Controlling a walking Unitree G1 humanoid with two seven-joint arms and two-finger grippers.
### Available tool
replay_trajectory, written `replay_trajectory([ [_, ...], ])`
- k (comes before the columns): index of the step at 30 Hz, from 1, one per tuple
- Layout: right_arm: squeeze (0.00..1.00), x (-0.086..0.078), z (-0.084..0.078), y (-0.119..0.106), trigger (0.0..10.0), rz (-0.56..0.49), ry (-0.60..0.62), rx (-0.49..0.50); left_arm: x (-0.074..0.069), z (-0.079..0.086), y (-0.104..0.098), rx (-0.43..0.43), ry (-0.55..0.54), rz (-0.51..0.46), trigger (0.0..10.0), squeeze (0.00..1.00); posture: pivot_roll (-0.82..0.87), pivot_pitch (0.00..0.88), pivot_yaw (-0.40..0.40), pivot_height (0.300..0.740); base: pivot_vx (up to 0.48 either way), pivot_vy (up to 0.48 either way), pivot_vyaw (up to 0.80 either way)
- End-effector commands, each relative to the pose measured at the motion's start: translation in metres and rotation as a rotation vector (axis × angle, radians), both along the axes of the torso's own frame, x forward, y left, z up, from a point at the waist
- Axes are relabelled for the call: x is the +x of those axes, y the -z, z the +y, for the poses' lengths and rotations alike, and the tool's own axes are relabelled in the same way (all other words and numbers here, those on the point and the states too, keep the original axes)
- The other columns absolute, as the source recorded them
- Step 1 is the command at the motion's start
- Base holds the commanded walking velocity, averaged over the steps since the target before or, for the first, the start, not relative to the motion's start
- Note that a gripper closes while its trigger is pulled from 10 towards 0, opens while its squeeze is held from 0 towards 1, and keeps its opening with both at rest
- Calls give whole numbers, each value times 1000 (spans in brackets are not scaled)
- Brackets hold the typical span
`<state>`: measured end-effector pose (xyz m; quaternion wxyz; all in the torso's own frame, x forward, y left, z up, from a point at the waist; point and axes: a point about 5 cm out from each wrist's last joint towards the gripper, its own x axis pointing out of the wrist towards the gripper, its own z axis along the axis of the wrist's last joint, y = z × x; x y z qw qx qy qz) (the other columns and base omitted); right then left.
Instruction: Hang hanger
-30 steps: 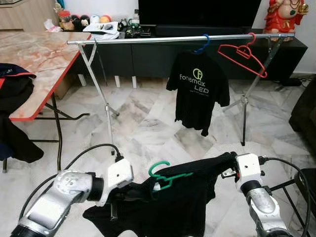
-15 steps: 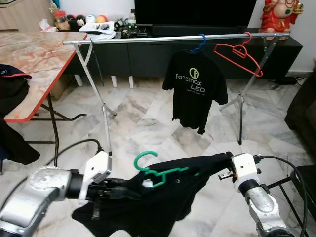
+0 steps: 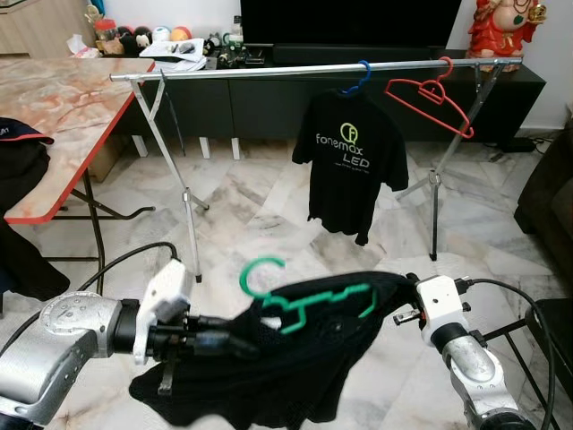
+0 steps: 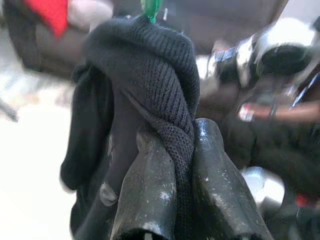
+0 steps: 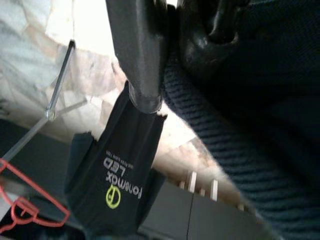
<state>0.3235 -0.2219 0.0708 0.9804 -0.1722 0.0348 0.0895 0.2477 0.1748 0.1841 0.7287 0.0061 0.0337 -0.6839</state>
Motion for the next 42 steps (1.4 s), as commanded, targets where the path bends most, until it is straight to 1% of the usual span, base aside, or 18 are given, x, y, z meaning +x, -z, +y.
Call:
replay_trajectory([
  [1, 0, -13, -32, 13, 0, 80, 159, 11, -5, 3, -36, -144, 61, -131, 10000, 0, -5, 110, 4, 740, 0, 0, 0],
  [5, 0, -15, -24, 19, 0, 94, 142, 28, -5, -1, -42, -262, 56, -108, 10000, 0, -2, 109, 9, 740, 0, 0, 0],
  [9, 0, -17, -17, 25, 0, 108, 122, 43, 2, 1, -49, -405, -31, -100, 10000, 0, -4, 108, 9, 740, 0, 0, 0],
  [11, 0, -18, -15, 26, 0, 113, 114, 47, 1, 0, -51, -426, -26, -95, 10000, 0, -2, 108, 9, 740, 0, 0, 0],
  [13, 0, -19, -13, 27, 0, 117, 107, 48, -1, -1, -52, -427, -15, -94, 10000, 0, -2, 108, 8, 740, 0, 0, 0],
  [17, 0, -20, -11, 29, 0, 125, 94, 47, 8, -5, -46, -383, -111, -92, 10000, 0, 1, 104, 7, 740, 0, 0, 0],
  [21, 0, -19, -7, 30, 0, 124, 88, 54, 37, -17, -37, -347, -401, -125, 10000, 0, 1, 101, 8, 740, 0, 0, 0],
  [23, 0, -19, 0, 32, 0, 128, 73, 66, 49, -24, -25, -325, -516, -78, 10000, 0, -2, 99, 7, 740, 0, 0, 0],
  [25, 0, -20, 10, 35, 0, 132, 49, 89, 54, -36, -19, -371, -594, -21, 10000, 0, -2, 95, 9, 740, 0, 0, 0],
  [28, 0, -21, 15, 37, 0, 140, 37, 101, 56, -43, -16, -394, -629, 8, 10000, 0, -1, 95, 11, 740, 0, 0, 0],
  [31, 0, -27, 33, 50, 0, 209, -36, 109, 53, -65, -11, -430, -625, 40, 10000, 0, -2, 89, 13, 740, 0, 0, 0],
  [34, 0, -30, 39, 55, 196, 239, -68, 107, 52, -71, -8, -424, -620, 43, 10000, 0, -4, 86, 16, 740, 0, 0, 0],
  [35, 0, -31, 40, 56, 2157, 251, -78, 106, 52, -73, -7, -410, -618, 38, 10000, 0, -4, 86, 16, 740, 0, 0, 0],
  [36, 0, -34, 41, 62, 10000, 304, -89, 60, 53, -74, -3, -380, -617, 25, 10000, 0, -8, 84, 18, 740, 0, 0, 0],
  [37, 714, -36, 41, 65, 10000, 330, -105, 43, 53, -74, -1, -360, -620, 16, 10000, 0, -8, 84, 18, 740, 0, 0, 0],
  [38, 714, -37, 41, 66, 10000, 346, -116, 34, 54, -73, 0, -347, -622, 9, 10000, 0, -10, 84, 18, 740, 0, 0, 0],
  [39, 1000, -38, 41, 68, 10000, 362, -136, 43, 54, -73, 1, -336, -628, 6, 10000, 0, -9, 85, 18, 740, 0, 0, 0],
  [42, 1000, -49, 45, 77, 10000, 454, -269, 23, 58, -68, 5, -303, -670, -7, 10000, 0, -9, 89, 16, 740, 0, 0, 0],
])
